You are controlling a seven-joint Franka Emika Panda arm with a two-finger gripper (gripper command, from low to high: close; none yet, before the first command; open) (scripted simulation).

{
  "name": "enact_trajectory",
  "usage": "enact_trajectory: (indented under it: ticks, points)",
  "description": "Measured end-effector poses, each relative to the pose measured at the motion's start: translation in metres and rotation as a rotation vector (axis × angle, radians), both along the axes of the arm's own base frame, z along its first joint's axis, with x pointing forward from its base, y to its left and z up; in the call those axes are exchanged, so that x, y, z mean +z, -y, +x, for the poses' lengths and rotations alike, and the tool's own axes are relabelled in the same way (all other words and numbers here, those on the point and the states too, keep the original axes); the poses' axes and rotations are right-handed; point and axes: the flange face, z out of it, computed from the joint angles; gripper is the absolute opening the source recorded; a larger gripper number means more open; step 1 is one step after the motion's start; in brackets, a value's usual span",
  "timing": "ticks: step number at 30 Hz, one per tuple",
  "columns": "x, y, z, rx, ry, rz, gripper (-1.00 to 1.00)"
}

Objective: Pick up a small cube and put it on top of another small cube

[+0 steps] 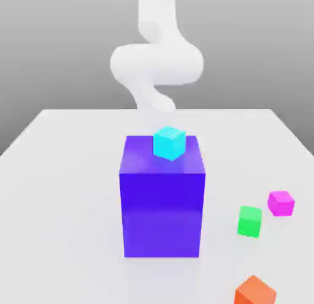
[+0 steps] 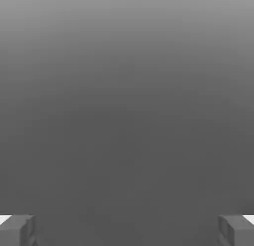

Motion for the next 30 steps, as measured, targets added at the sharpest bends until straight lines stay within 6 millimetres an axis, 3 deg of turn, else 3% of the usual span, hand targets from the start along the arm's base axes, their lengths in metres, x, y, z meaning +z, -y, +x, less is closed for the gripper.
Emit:
enact_trajectory:
  ticks: [8,15,22,30]
  points:
    - [-0.089,-0.066,0.044,0.105,-0.177,0.154,0.0]
    - [-0.171,-0.137,0.054,0.162,-0.348,0.219,0.0]
    - [-0.254,-0.207,0.036,0.188,-0.513,0.223,0.0]
    - [-0.344,-0.269,-0.013,0.184,-0.666,0.16,0.0]
